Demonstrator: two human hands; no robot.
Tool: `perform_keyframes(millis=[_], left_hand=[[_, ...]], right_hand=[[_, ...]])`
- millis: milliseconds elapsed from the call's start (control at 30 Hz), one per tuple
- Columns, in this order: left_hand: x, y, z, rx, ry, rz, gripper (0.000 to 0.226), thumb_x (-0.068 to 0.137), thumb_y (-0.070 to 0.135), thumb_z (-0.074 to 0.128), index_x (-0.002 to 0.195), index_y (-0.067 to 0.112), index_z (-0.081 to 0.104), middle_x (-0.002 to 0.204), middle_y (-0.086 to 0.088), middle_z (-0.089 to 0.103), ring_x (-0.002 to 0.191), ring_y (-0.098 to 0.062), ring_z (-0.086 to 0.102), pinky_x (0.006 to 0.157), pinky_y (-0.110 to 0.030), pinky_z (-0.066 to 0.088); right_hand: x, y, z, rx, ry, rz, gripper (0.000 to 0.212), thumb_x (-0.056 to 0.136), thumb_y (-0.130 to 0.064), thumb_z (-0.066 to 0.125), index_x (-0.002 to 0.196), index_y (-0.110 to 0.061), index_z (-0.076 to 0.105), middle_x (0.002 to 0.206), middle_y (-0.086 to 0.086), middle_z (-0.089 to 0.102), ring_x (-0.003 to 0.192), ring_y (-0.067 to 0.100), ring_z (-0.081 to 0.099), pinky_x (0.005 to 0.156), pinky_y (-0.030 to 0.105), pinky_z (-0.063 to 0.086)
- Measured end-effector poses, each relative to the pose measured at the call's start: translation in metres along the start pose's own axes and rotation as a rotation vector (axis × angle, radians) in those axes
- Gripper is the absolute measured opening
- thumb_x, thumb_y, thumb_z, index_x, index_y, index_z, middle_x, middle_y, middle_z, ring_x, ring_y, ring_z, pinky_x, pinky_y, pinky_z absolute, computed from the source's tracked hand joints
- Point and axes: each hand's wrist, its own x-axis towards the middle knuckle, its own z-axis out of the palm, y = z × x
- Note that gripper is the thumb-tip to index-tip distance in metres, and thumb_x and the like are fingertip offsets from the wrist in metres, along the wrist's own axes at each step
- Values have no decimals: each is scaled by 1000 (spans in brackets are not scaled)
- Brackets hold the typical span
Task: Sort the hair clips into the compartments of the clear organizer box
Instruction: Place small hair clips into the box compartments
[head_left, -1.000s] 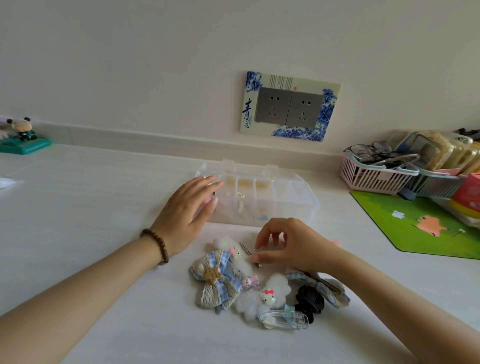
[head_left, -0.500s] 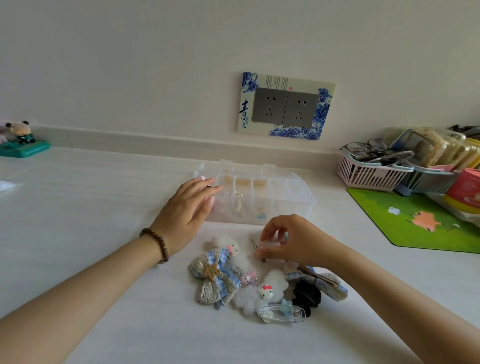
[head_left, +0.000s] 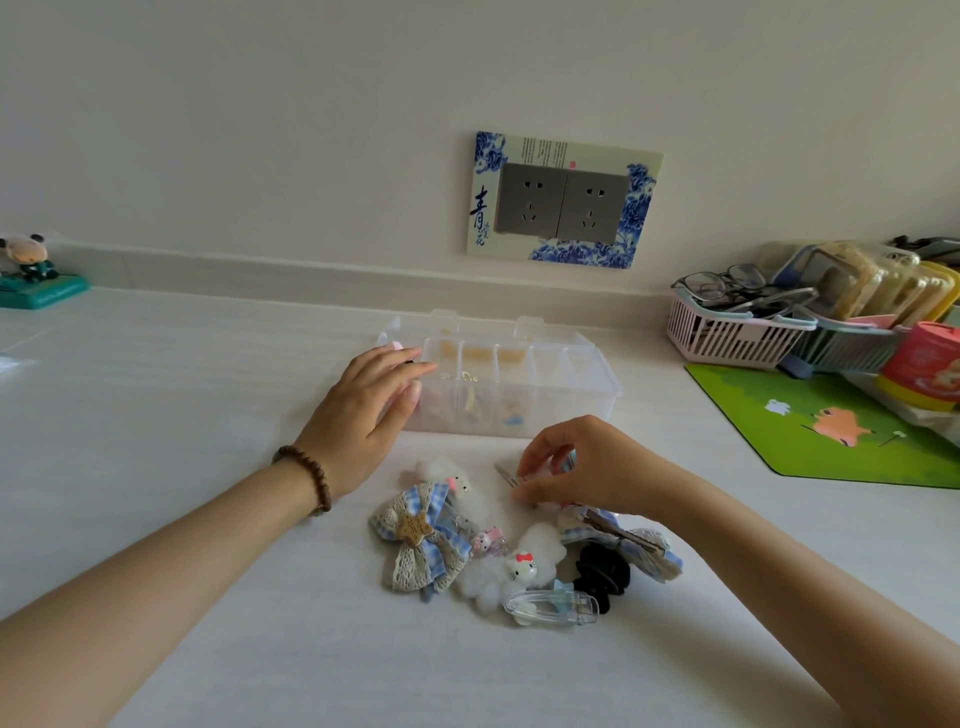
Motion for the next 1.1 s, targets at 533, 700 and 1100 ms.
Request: perform_keyframes(millis=[533, 700, 1100], left_hand=[[7, 62, -4, -580, -154, -189, 20, 65, 39, 69, 73, 21, 69, 67, 9, 72, 65, -6, 63, 61, -12, 45], [22, 53, -17, -598, 53, -278, 15, 74, 24, 72, 77, 17, 58, 66, 6, 71, 60, -11, 61, 61, -26, 51], [40, 19, -13, -258, 23, -308, 12, 84, 25, 61, 92, 22, 70, 82, 11, 67, 61, 1, 61, 72, -28, 55]], right_hand=[[7, -13, -14, 339, 95, -243, 27, 71, -9, 79, 90, -11, 60, 82, 6, 72, 72, 14, 68, 76, 26, 55], [33, -40, -31, 316, 91, -361, 20, 74, -6, 76, 89, -9, 62, 80, 2, 71, 76, 16, 69, 77, 26, 55], [111, -40, -30, 214, 162, -346, 20, 79, -2, 70, 94, -12, 61, 94, 2, 68, 87, 18, 68, 83, 26, 56]])
